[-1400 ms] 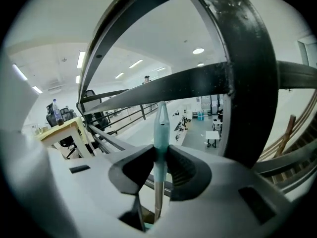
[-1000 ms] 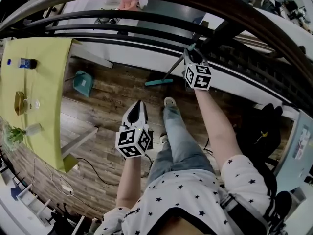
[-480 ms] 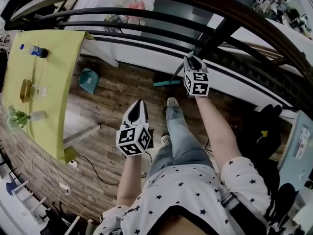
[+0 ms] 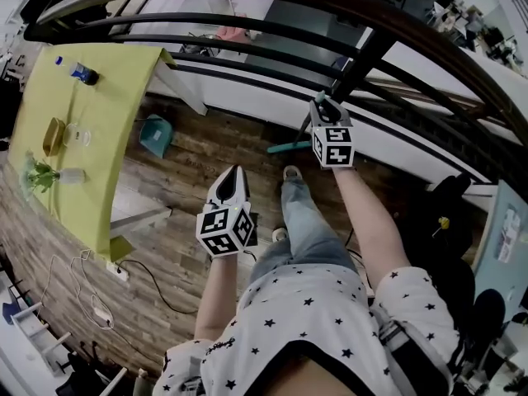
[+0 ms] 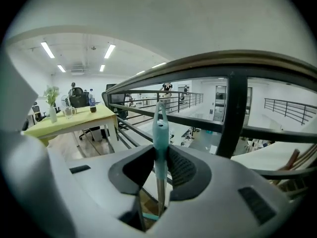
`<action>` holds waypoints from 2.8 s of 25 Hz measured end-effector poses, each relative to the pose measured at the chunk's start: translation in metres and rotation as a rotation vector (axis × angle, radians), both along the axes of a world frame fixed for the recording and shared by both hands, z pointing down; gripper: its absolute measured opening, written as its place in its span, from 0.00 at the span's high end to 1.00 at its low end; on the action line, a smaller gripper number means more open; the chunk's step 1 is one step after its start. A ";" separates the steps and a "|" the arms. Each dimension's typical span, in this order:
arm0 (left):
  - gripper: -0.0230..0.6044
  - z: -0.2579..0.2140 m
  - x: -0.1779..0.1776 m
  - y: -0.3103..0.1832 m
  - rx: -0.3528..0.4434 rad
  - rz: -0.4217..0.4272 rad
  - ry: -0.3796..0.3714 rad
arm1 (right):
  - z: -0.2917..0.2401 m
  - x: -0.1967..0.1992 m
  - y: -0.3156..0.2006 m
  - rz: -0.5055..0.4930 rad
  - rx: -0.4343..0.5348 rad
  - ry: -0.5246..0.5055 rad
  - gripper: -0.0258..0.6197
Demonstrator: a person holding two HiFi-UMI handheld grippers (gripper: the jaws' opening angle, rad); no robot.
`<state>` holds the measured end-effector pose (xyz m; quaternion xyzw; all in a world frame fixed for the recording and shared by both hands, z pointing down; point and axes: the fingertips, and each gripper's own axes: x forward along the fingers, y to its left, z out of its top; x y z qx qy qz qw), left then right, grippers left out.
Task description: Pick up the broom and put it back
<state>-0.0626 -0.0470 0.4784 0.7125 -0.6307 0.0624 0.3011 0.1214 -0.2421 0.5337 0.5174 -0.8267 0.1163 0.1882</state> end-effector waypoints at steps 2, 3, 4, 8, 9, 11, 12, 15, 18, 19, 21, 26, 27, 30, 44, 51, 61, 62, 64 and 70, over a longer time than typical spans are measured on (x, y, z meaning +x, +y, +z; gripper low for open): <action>0.95 -0.006 0.001 0.011 0.011 0.000 0.000 | -0.013 0.000 0.013 -0.007 0.015 -0.004 0.84; 0.95 -0.009 0.001 0.017 0.016 0.000 0.000 | -0.019 0.001 0.019 -0.010 0.020 -0.006 0.84; 0.95 -0.012 0.002 0.023 0.020 0.000 0.000 | -0.026 0.001 0.026 -0.013 0.026 -0.008 0.84; 0.94 -0.021 0.003 0.046 0.030 -0.007 0.006 | -0.053 -0.002 0.053 -0.025 0.047 -0.020 0.84; 0.94 -0.023 0.002 0.051 0.032 -0.009 0.006 | -0.058 -0.003 0.059 -0.028 0.050 -0.023 0.84; 0.94 -0.027 0.002 0.061 0.036 -0.011 0.004 | -0.068 -0.006 0.071 -0.033 0.056 -0.029 0.84; 0.95 -0.030 0.003 0.068 0.039 -0.010 0.001 | -0.073 -0.006 0.078 -0.036 0.060 -0.033 0.84; 0.95 -0.037 0.005 0.088 0.052 -0.017 -0.006 | -0.089 -0.007 0.099 -0.046 0.072 -0.048 0.84; 0.94 -0.040 -0.009 0.096 0.058 -0.036 -0.010 | -0.098 -0.025 0.104 -0.066 0.078 -0.064 0.84; 0.94 -0.040 -0.015 0.097 0.060 -0.042 -0.011 | -0.100 -0.033 0.104 -0.075 0.080 -0.067 0.84; 0.94 -0.040 -0.025 0.100 0.063 -0.054 -0.015 | -0.105 -0.049 0.104 -0.096 0.084 -0.073 0.84; 0.94 -0.046 -0.040 0.108 0.073 -0.099 -0.024 | -0.122 -0.081 0.108 -0.152 0.105 -0.090 0.84; 0.94 -0.046 -0.043 0.109 0.075 -0.109 -0.025 | -0.125 -0.087 0.109 -0.164 0.107 -0.090 0.84; 0.95 -0.048 -0.054 0.110 0.080 -0.136 -0.026 | -0.128 -0.107 0.109 -0.198 0.109 -0.092 0.84; 0.94 -0.052 -0.112 0.084 0.091 -0.213 -0.044 | -0.123 -0.172 0.077 -0.247 0.091 -0.108 0.84; 0.95 -0.047 -0.161 0.032 0.081 -0.213 -0.029 | -0.106 -0.215 0.040 -0.237 0.069 -0.097 0.84; 0.94 -0.040 -0.202 -0.036 0.079 -0.158 -0.025 | -0.077 -0.252 -0.007 -0.198 0.035 -0.091 0.84; 0.95 -0.038 -0.207 -0.043 0.078 -0.155 -0.023 | -0.074 -0.255 -0.012 -0.195 0.032 -0.090 0.84; 0.95 -0.034 -0.215 -0.055 0.071 -0.151 -0.018 | -0.066 -0.262 -0.021 -0.189 0.025 -0.087 0.84; 0.94 -0.019 -0.237 -0.090 0.055 -0.137 -0.009 | -0.041 -0.280 -0.051 -0.167 0.001 -0.073 0.84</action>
